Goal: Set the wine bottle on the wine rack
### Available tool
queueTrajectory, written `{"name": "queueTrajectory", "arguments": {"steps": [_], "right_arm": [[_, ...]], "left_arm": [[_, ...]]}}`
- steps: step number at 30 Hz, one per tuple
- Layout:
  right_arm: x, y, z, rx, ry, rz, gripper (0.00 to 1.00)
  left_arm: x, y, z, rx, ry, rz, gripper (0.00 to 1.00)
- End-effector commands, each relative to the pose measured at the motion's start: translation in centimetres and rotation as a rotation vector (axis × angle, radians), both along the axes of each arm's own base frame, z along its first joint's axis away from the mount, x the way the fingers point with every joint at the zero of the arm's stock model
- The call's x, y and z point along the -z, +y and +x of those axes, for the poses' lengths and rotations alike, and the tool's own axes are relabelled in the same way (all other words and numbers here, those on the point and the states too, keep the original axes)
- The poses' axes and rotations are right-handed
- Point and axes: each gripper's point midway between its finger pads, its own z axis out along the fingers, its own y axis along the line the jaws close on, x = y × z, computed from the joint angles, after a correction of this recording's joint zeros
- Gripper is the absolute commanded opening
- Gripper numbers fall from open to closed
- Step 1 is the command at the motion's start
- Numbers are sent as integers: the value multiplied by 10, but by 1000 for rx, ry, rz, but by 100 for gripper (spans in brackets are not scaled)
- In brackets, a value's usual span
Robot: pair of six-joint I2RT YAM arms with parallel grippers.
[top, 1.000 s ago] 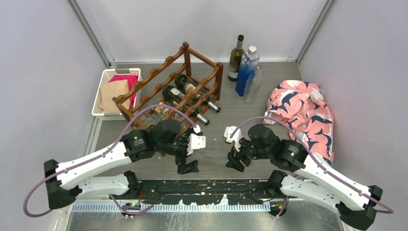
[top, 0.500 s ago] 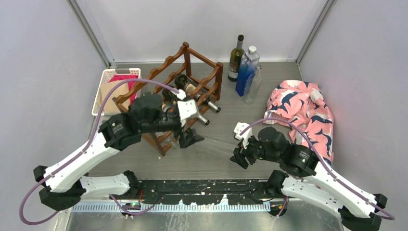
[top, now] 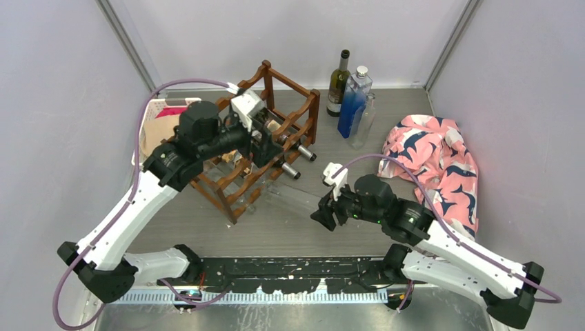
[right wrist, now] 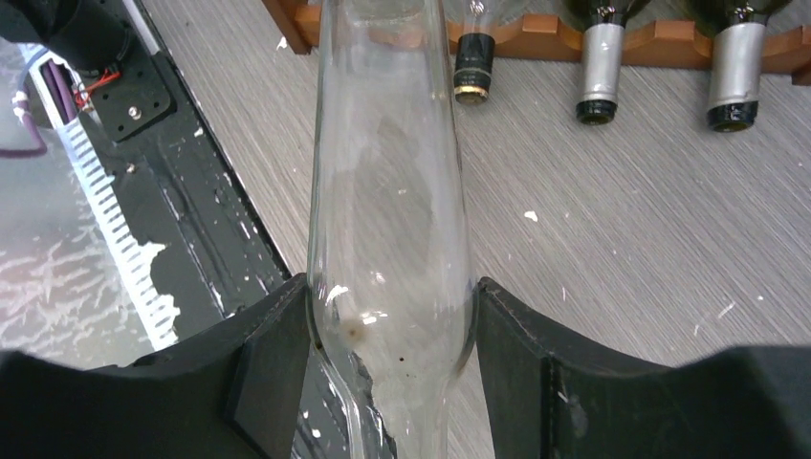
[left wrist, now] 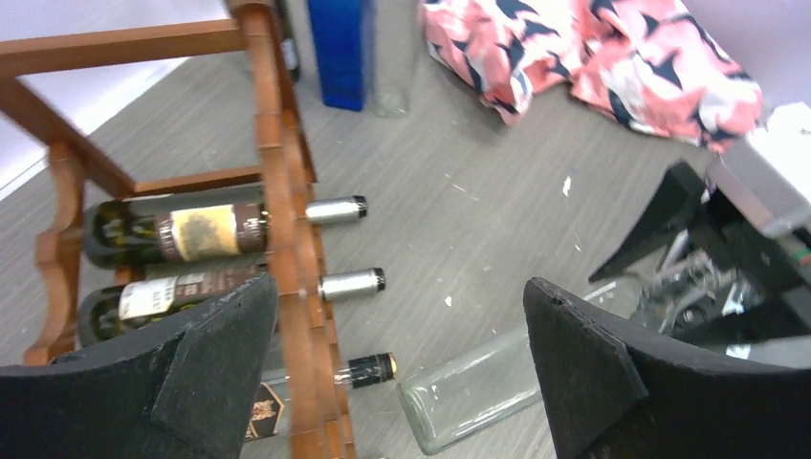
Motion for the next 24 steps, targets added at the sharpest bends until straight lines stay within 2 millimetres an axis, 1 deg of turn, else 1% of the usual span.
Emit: {"name": "queueTrajectory", "arguments": {"steps": [1,3,5,8,11,16,20,24], "right_arm": [[-60,35,20,-8,-129,230,1],[-65,41,25,-10,-143,244,1],[-67,48,29,-14,-145,247,1],[-69,57,32,-27,-141,266,1],[-71,62,35,-24,-144,287,1],[-74,69,35,-35,-149,311,1],[-72,76,36,-42,-141,310,1],[-66,80,38,-39,-129,292,1]], "left_arm": [[-46,23,13,-109,-64,-170,98],[-50,30,13,-124,-84,-195,98],[-50,36,13,-141,-100,-203,98],[-42,41,15,-162,-110,-189,98],[-34,45,15,-175,-116,-174,97],[-31,53,16,-202,-145,-159,97],[-31,56,15,-210,-162,-157,97],[-30,58,16,-219,-173,-152,97]]}}
